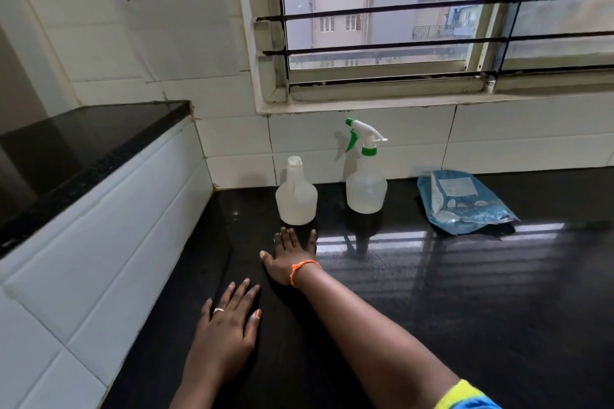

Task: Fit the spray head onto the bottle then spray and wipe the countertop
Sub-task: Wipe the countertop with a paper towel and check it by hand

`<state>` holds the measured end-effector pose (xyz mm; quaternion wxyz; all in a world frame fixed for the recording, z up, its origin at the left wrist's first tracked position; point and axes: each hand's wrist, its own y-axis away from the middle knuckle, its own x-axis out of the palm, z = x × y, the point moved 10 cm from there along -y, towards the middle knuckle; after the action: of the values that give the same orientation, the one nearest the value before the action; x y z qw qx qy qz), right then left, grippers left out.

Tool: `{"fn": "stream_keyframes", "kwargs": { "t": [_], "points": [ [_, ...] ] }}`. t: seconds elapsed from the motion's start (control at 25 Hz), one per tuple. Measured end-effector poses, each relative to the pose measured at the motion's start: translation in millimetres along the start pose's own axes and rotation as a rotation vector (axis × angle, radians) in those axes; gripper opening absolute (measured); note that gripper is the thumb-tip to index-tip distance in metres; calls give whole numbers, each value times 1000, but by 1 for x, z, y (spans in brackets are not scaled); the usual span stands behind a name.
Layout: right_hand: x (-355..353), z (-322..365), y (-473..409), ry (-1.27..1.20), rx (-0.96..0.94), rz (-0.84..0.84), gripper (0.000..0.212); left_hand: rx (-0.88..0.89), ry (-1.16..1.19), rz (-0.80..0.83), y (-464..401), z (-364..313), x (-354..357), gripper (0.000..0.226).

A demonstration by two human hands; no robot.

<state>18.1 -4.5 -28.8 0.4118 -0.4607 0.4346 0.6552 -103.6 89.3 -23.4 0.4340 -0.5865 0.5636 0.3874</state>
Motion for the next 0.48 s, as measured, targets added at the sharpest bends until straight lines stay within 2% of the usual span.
{"fn": "stream_keyframes", "kwargs": {
  "t": [0.12, 0.24, 0.48],
  "points": [
    [9, -1, -5, 30, 0, -38, 70, 2, 0, -2, 1, -1, -1, 49],
    [5, -2, -10, 34, -6, 3, 77, 0, -2, -4, 1, -2, -2, 49],
    [0, -1, 26, -65, -4, -26, 73, 10, 14, 5, 1, -1, -1, 49]
  ]
}}
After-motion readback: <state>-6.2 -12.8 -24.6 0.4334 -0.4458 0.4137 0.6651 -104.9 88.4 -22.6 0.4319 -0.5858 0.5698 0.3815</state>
